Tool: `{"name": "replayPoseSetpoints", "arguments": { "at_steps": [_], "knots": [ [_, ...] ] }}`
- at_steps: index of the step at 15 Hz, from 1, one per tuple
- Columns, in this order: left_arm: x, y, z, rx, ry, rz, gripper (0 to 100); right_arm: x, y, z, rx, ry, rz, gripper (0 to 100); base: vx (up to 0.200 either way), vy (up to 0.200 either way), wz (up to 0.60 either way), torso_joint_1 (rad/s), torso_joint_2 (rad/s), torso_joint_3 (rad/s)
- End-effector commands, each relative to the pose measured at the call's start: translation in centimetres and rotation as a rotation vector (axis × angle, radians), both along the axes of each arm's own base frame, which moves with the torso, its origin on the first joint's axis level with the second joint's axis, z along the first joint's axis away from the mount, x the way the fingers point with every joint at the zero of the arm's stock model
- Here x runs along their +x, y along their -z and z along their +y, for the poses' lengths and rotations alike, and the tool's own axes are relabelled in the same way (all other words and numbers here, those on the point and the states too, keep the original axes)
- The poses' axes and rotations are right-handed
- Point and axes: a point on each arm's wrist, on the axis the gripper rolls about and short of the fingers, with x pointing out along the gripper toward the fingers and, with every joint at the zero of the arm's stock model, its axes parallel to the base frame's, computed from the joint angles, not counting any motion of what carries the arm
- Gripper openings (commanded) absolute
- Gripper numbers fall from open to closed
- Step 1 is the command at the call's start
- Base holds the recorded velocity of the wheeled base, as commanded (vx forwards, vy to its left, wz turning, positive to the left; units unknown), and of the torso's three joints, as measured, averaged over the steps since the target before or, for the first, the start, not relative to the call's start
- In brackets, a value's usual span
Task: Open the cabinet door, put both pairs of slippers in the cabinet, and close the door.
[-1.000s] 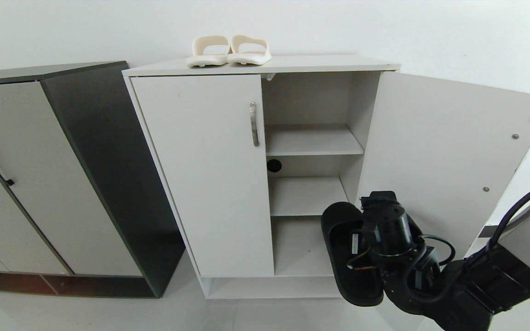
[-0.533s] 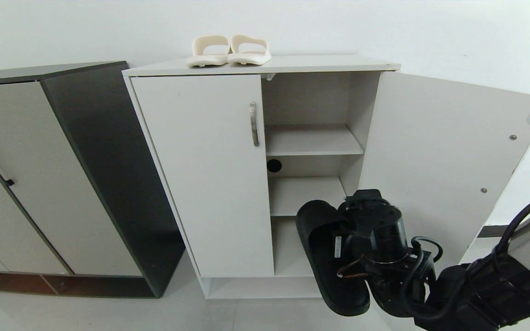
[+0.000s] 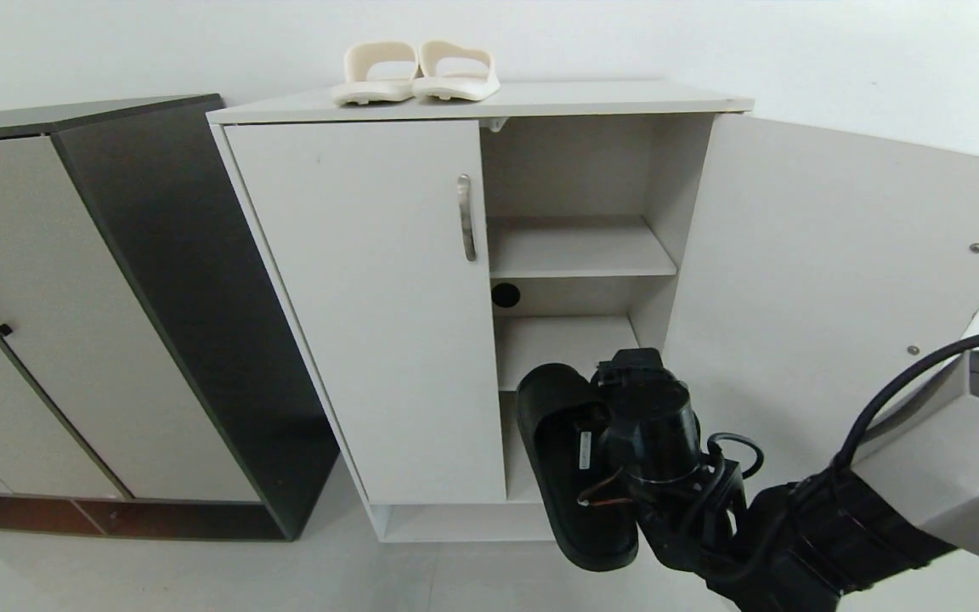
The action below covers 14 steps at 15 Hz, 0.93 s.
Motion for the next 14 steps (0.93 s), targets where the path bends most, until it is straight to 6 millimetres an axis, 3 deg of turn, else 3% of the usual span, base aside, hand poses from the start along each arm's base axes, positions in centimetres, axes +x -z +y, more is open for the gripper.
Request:
{"name": "replayPoseSetpoints", "arguments": {
  "at_steps": [1, 6, 14],
  "knots": [
    [0.0, 0.0, 0.0, 0.000, 0.000, 0.001, 0, 2.8, 1.3, 0.6, -0.006, 0.037, -0.008, 0, 0.000, 0.000, 0.00, 0.002, 0.01, -0.188],
    [0.0, 0.0, 0.0, 0.001, 0.000, 0.001, 0, 5.2, 0.2, 2.2, 0.019, 0.051, -0.111, 0, 0.000, 0.000, 0.00, 0.004, 0.00, -0.196],
    [0.0, 0.0, 0.0, 0.015, 0.000, 0.001, 0, 6.5, 2.0, 1.9, -0.057, 0.100, -0.145, 0, 0.000, 0.000, 0.00, 0.006, 0.00, -0.177]
  ]
}}
